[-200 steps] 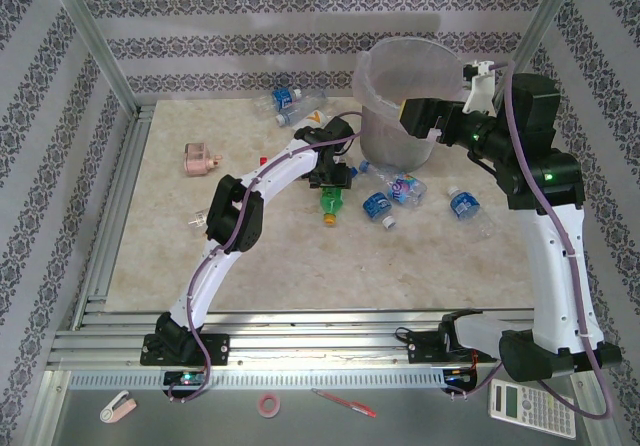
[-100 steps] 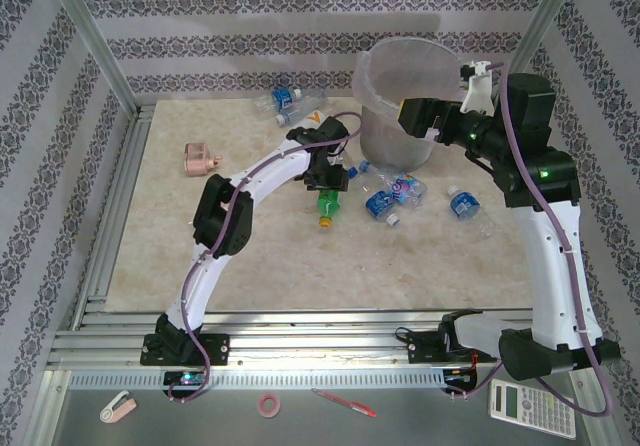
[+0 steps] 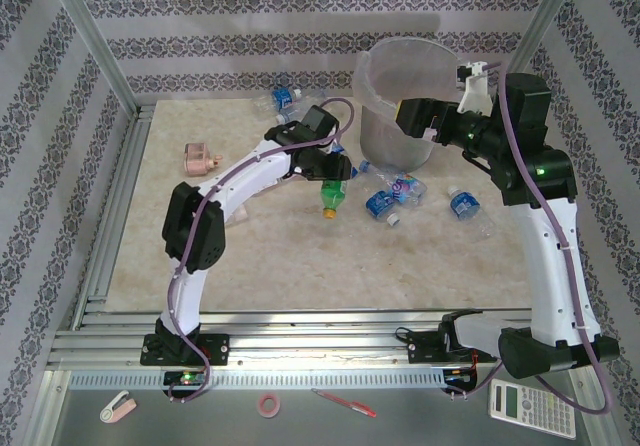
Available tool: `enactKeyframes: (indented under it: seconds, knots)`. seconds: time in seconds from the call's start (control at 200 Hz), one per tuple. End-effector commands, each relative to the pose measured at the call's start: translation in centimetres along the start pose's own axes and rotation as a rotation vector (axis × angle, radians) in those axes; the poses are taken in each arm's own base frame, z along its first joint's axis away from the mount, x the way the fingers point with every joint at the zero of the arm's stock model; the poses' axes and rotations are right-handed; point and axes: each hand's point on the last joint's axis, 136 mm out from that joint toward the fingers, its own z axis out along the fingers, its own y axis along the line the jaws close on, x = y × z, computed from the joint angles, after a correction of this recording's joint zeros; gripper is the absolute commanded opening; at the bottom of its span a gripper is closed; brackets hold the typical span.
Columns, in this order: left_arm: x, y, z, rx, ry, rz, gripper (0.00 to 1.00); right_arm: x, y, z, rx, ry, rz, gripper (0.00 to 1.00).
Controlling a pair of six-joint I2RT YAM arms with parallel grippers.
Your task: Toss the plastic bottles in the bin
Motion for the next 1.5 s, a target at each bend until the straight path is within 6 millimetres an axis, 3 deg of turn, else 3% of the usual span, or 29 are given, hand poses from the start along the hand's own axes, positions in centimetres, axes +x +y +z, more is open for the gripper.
enactKeyframes:
  seconds: [0.0, 0.43, 0.769, 1.494]
  knots:
    - [-1.6, -3.1, -2.7, 0.102, -0.094, 0.029, 0.46, 0.3, 0.7, 0.7, -0.050, 0.013, 0.004, 0.98]
    - [-5.3, -7.5, -9.5, 0.266, -0.271, 0.025, 0.45, 1.7, 2.1, 1.4, -0.125, 0.066, 0.003, 0.98]
    - [-8.4, -10.4, -15.0, 0.469, -0.385, -0.033, 0.45, 4.4, 3.2, 2.4, -0.217, 0.165, 0.029, 0.98]
    - [-8.8, -14.8, -18.9, 0.760, -0.382, -0.031, 0.44, 9.6, 0.5, 5.4, -0.191, 0.307, 0.073, 0.98]
